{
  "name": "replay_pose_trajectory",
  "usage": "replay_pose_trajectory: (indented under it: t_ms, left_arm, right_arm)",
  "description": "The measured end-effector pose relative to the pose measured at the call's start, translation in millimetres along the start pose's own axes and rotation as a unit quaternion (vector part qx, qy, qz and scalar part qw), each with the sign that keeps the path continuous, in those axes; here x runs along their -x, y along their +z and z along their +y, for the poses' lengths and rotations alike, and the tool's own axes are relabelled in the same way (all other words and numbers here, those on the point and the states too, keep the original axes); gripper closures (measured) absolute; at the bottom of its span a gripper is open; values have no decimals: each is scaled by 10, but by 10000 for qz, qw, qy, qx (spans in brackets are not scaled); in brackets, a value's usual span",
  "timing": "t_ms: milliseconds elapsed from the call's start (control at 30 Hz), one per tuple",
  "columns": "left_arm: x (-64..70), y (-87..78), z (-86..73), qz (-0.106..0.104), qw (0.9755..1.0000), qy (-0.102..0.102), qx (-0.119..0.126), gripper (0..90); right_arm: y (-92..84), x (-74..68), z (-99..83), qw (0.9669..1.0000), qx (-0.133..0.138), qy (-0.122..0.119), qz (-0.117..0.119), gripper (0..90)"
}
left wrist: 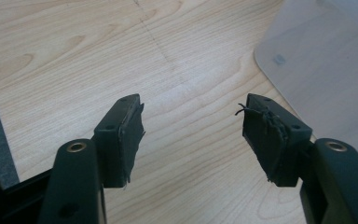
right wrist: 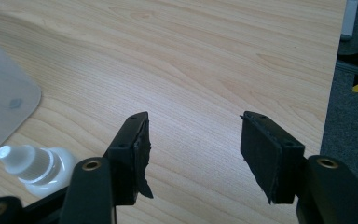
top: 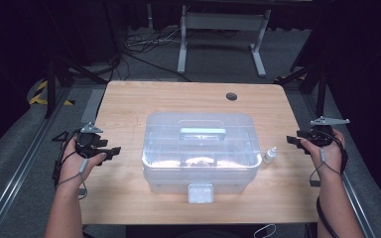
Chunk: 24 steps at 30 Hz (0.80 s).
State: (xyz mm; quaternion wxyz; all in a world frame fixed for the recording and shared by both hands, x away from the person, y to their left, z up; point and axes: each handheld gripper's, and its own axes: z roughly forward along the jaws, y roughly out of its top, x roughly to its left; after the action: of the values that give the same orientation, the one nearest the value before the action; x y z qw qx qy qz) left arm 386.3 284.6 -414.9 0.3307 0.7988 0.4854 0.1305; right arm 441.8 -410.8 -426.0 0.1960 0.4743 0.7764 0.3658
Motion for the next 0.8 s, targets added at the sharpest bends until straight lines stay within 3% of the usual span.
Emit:
replay_pose_trajectory:
  t_ms: [300,600,700,733,800]
  left_arm:
    - [80,-120,54,-59,9998,36,167,418]
    - [315,-316,219,-135,9983,421,380,427]
    - [395,-390,288,-389,9965,537,516,429]
    - [446,-419,332,-558,9948,586,618,430]
    - [509,-454,382,-610,9936,684,659,431]
  right_arm:
    - [14,-18,20,10000,-2,-26,14,425]
    - [24,-18,11,10000,-44,-29,23,413]
    - [16,-22,3,10000,-53,-34,21,410]
    - [13,-23,1,10000,-51,-23,16,409]
    - [3,-20,-2,10000,-42,-20,5,408]
